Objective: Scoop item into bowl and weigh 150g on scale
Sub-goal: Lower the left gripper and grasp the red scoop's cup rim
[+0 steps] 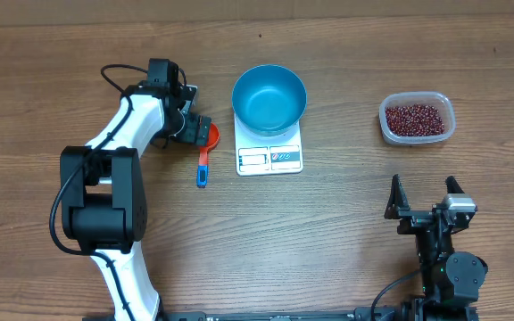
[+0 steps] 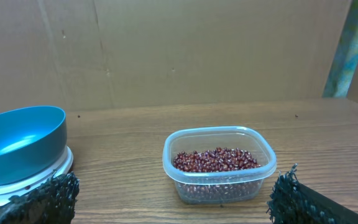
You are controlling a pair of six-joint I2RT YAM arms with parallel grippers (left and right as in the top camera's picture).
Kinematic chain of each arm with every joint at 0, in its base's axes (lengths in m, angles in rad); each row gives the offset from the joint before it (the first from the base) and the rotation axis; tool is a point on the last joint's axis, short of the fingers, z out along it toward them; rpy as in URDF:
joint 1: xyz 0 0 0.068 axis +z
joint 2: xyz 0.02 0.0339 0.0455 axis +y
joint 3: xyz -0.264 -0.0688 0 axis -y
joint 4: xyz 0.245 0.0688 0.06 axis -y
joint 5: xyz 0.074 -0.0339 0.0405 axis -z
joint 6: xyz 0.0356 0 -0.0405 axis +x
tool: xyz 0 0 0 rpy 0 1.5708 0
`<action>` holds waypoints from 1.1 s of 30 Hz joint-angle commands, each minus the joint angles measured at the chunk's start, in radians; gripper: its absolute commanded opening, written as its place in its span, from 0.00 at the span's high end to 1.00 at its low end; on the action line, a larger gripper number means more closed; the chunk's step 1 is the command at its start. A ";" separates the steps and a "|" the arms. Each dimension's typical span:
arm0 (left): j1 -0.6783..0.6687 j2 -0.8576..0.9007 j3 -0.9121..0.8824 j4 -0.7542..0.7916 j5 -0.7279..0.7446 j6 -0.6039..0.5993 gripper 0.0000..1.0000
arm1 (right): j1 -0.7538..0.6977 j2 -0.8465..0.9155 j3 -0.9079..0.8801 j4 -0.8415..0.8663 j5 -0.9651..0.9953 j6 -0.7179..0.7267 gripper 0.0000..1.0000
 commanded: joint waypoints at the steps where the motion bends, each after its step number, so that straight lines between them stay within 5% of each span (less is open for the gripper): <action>1: 0.000 0.013 -0.032 0.014 -0.003 -0.004 0.00 | 0.005 -0.010 -0.010 0.003 0.009 0.002 0.00; 22: 0.000 0.013 -0.032 0.034 -0.003 -0.004 0.00 | 0.005 -0.010 -0.010 0.003 0.009 0.002 0.00; 33: 0.000 0.013 -0.032 0.032 -0.003 -0.004 0.27 | 0.005 -0.010 -0.010 0.003 0.009 0.002 0.00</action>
